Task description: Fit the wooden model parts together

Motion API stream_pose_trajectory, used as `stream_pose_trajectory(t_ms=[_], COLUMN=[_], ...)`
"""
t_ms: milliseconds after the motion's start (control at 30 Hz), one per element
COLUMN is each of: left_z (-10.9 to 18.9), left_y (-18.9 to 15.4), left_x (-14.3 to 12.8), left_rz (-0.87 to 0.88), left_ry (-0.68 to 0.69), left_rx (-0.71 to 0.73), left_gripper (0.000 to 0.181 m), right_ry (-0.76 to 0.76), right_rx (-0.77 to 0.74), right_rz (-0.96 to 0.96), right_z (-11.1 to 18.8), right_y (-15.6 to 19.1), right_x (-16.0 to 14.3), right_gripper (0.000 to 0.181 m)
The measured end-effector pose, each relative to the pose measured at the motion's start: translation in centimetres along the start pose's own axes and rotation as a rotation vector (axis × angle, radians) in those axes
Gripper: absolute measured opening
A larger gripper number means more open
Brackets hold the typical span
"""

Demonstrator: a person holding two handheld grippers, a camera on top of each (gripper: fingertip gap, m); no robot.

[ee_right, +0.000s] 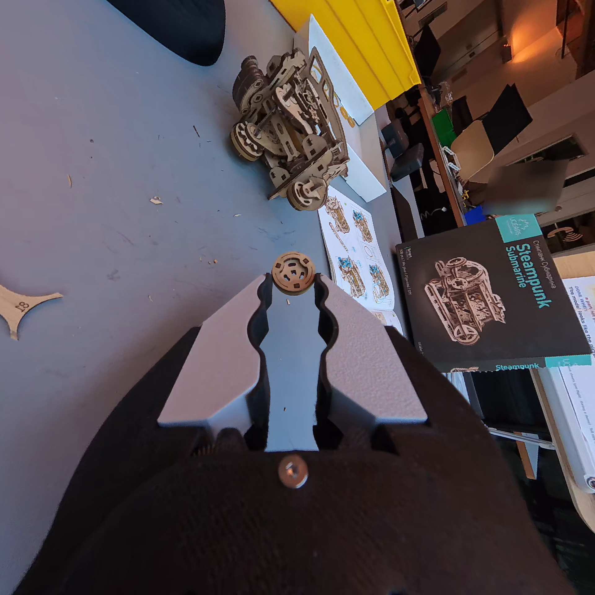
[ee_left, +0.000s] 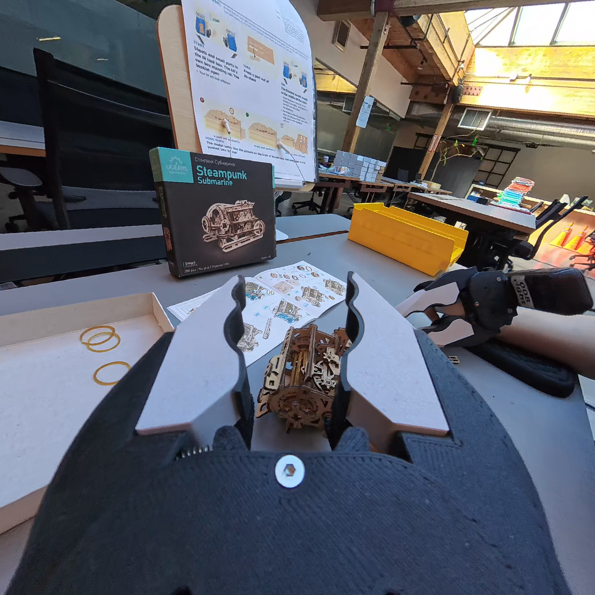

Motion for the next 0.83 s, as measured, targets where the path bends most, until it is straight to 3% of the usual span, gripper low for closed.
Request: stream_pose_trajectory(t_ms=[267, 833], left_z=[-0.7, -0.2], left_y=[-0.8, 0.4], left_x=[-0.5, -0.4], left_rz=[-0.083, 0.006], left_ry=[0.063, 0.053], left_rx=[0.048, 0.102], left_gripper=[0.061, 0.06], right_ry=[-0.042, -0.116], right_rx=[0.006, -0.007], right_rz=[-0.014, -0.1], right_z=[0.5, 1.9], right_y=[-0.2, -1.1], right_x=[0.2, 0.1], right_gripper=[0.025, 0.025])
Point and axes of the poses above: each gripper's, where its closed fingertips meet, z back along the fingers, x out of its top, y = z × x across the jaws, the point moved 10 cm from there along z, back along the fingers, and after that the axes turned 10 degrees about x, right-handed, at the moved point
